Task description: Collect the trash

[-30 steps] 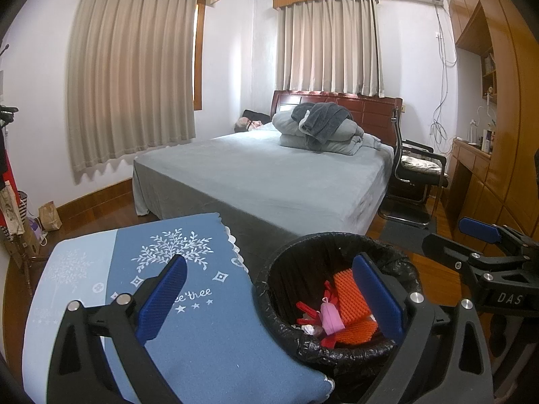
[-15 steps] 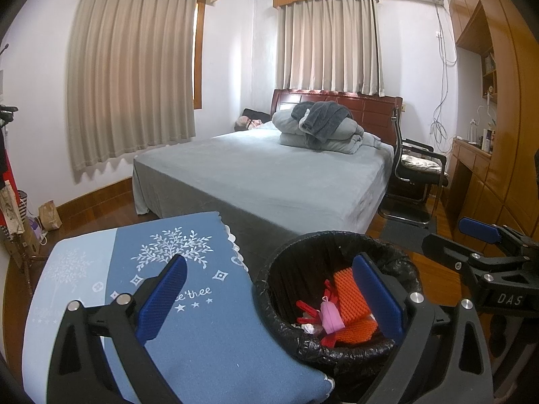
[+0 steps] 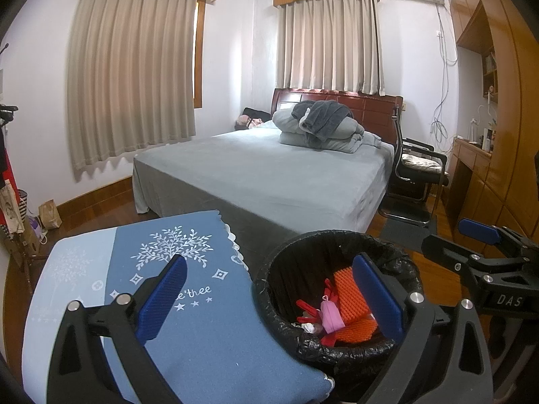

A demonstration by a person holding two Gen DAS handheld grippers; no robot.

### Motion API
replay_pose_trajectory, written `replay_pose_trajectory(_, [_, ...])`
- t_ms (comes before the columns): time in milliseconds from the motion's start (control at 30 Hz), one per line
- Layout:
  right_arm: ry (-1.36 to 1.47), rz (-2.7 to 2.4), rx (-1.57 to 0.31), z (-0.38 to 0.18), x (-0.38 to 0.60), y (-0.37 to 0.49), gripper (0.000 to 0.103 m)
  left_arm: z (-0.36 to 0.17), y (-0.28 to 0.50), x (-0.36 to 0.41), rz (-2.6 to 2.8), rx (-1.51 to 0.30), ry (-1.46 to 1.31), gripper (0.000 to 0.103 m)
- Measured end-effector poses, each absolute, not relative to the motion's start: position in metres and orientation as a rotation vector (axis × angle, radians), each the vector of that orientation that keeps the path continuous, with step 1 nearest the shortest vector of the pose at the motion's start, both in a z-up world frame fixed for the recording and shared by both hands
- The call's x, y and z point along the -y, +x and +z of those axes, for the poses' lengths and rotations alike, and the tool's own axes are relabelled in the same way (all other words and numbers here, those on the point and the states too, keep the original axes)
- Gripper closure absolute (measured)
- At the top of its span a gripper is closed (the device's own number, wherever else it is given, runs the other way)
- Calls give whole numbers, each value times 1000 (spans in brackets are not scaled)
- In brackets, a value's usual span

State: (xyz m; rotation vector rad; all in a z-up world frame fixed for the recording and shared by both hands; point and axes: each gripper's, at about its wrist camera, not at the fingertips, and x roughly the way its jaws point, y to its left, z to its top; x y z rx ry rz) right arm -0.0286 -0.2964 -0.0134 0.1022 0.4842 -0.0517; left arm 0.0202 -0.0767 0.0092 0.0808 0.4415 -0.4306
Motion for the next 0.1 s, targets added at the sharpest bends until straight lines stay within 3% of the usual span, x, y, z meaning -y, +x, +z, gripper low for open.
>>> replay_pose_trajectory(100, [103, -52, -485, -13, 296, -28, 6, 9, 20, 76, -431, -442, 81, 6])
